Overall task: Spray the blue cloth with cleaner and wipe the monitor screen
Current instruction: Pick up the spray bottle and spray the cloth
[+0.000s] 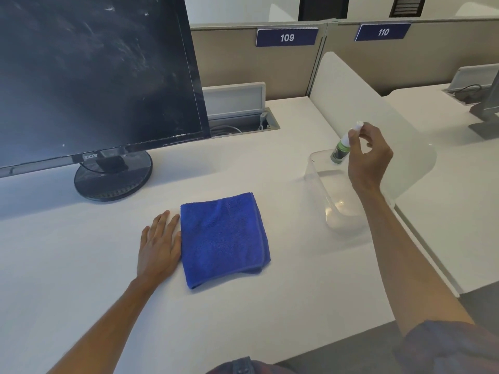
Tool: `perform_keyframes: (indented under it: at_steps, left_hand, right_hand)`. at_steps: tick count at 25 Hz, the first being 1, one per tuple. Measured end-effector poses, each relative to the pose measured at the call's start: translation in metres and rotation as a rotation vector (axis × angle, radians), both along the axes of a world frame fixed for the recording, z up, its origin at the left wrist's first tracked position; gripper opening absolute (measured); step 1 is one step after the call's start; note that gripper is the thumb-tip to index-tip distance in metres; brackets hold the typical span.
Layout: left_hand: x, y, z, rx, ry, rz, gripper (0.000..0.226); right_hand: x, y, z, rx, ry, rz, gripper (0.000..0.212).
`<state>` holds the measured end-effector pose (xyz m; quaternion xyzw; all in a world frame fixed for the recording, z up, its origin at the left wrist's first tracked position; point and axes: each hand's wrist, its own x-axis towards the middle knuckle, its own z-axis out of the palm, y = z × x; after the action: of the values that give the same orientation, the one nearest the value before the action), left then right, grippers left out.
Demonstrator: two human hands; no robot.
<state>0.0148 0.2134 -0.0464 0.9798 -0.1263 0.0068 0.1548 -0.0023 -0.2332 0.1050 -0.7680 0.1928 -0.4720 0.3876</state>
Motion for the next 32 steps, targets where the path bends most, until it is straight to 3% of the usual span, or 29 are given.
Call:
perform_keyframes:
  at_steps: [3,7,21,26,32]
  left_hand:
    - [-0.001,-0.001,0.001,-0.005,0.011,0.0,0.066]
    - [-0.002,0.001,0.0,-0.021,0.02,0.003,0.068]
    - [-0.025,0.023,0.002,-0.034,0.026,-0.052,0.069]
    - [-0.027,0.024,0.002,-0.026,0.027,-0.051,0.069]
    - [-0.026,0.025,0.0,-0.013,0.012,-0.059,0.068]
  right_hand:
    - [-0.008,0.034,0.008,0.177,-0.039,0.149,0.03]
    - [-0.018,0.089,0.003,0.542,-0.121,0.334,0.018]
    - [-0.05,0.198,-0.028,1.294,0.108,0.795,0.029]
    - [-0.051,0.208,-0.02,1.452,0.093,0.917,0.025]
    - [-0.058,0.22,-0.029,1.412,0.295,0.909,0.024]
